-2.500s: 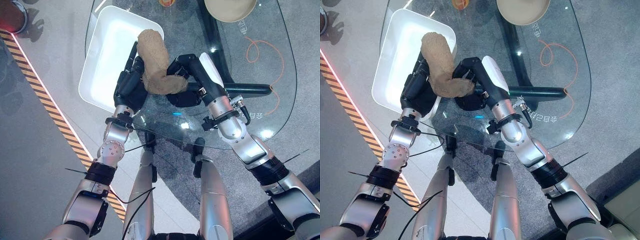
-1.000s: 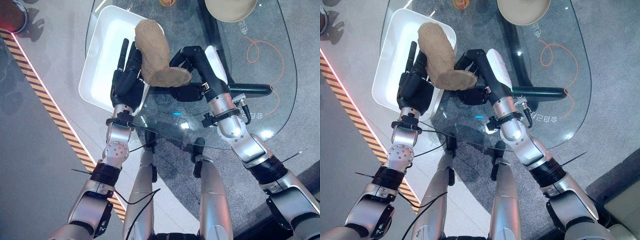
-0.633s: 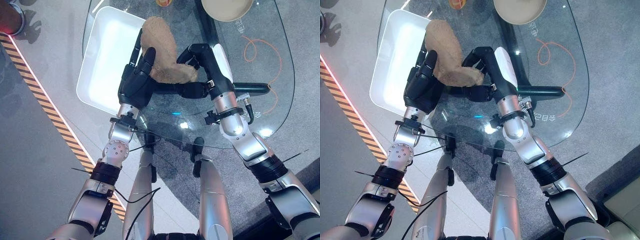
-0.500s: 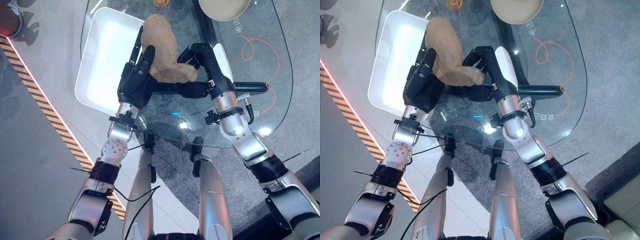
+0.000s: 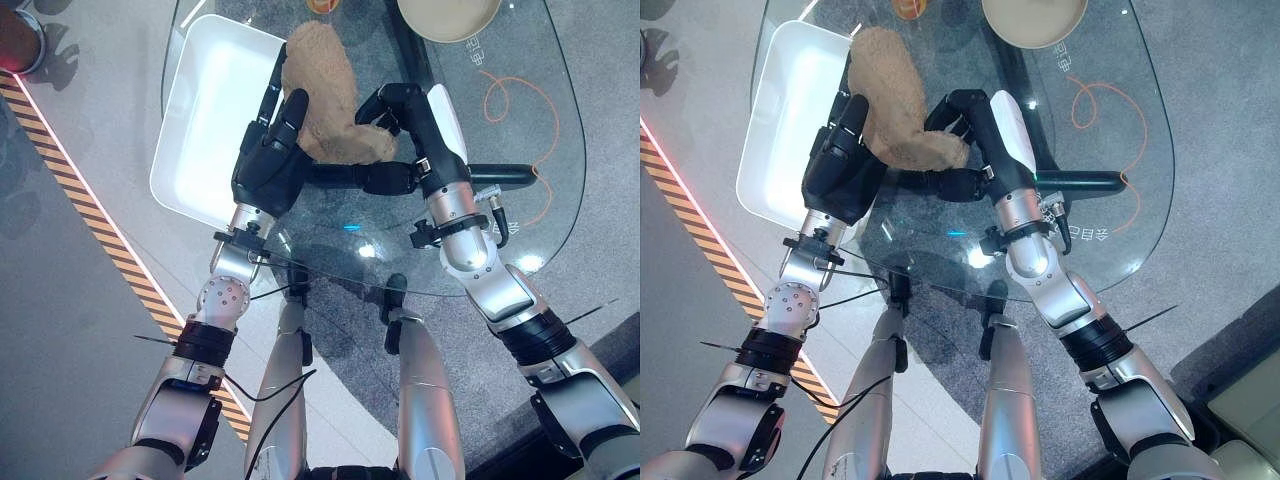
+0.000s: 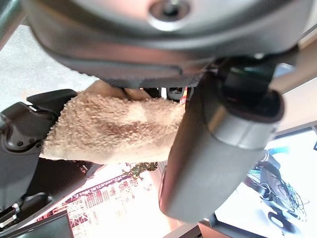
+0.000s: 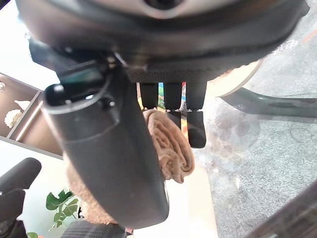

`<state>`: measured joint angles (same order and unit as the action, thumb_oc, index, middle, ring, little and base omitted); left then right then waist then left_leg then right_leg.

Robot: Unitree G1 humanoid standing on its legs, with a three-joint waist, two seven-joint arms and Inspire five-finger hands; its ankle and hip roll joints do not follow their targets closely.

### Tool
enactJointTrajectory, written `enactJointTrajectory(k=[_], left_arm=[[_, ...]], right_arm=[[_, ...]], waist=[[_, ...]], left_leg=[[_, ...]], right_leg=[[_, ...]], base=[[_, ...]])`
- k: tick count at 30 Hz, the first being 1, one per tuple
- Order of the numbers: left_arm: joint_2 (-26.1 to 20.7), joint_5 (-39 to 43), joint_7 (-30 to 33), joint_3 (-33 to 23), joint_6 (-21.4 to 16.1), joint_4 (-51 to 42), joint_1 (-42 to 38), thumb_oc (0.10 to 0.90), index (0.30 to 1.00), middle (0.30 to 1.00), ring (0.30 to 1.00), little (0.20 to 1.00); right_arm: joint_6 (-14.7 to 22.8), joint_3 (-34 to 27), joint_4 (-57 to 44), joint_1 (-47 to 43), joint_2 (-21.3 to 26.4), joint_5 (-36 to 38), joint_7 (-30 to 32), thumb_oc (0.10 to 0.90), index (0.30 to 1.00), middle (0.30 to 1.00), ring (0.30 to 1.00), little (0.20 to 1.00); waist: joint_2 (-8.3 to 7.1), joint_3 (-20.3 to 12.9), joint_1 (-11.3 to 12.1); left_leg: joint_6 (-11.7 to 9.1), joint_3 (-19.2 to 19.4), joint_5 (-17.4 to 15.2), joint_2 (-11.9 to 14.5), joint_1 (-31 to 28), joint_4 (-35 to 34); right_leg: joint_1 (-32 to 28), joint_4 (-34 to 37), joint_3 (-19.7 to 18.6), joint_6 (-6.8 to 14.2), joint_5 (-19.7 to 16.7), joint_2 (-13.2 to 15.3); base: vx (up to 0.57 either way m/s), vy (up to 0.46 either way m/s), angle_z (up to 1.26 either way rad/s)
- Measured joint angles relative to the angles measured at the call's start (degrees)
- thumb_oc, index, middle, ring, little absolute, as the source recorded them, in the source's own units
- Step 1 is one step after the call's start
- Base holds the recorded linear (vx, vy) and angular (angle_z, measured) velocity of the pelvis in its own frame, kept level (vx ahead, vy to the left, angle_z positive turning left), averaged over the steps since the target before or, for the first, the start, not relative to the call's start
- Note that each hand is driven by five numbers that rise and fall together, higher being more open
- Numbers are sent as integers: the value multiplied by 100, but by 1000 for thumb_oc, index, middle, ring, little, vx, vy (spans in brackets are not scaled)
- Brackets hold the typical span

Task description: Wipe the table with a cloth and put it in the basket.

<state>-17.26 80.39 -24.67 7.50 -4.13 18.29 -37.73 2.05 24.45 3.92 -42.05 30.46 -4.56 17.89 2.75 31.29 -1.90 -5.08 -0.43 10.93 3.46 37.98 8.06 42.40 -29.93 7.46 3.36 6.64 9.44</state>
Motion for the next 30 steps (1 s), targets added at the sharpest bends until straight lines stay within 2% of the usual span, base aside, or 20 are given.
enactJointTrajectory(k=[6,21,22,23,24,30], left_arm=[[2,-4,1,-17,-131,43,-48,100,300,300,300,200],[3,-5,1,-10,-156,83,-87,100,300,300,300,200],[7,-5,2,-8,-172,83,-86,100,300,300,300,200],[9,-5,2,-5,-191,82,-86,100,300,300,300,200],[9,-5,7,8,-235,83,-85,100,300,300,300,200],[18,-5,36,14,-466,83,-85,100,300,300,300,200]], right_arm=[[236,167,-13,-1,-100,-56,-11,100,300,300,300,200],[237,199,-19,-9,-133,-53,-21,116,314,314,314,216],[237,199,-18,-9,-138,-53,-21,339,505,505,505,439],[237,199,-18,-11,-142,-53,-21,762,867,867,867,862],[238,199,-19,-11,-150,-51,-21,800,900,900,900,900],[269,197,-26,-11,-223,-47,-21,800,900,900,900,900]], waist=[[0,0,0],[0,0,-4],[0,0,-1],[0,0,-1],[0,0,0],[0,0,1]], left_leg=[[0,0,0,0,-1,0],[0,1,-1,0,0,0],[0,0,0,-1,0,0],[0,0,-1,-1,0,0],[1,0,0,-1,0,0],[0,0,0,-1,0,0]], right_leg=[[0,-2,-1,0,-1,-1],[2,4,-3,-1,-1,-1],[2,2,-3,-1,-1,-1],[2,2,-3,-1,-1,-1],[2,1,-3,-1,-1,-1],[2,2,-3,-1,-1,-2]], base=[[0,0,0],[0,0,0],[0,0,0],[0,0,0],[0,0,0],[0,0,0]])
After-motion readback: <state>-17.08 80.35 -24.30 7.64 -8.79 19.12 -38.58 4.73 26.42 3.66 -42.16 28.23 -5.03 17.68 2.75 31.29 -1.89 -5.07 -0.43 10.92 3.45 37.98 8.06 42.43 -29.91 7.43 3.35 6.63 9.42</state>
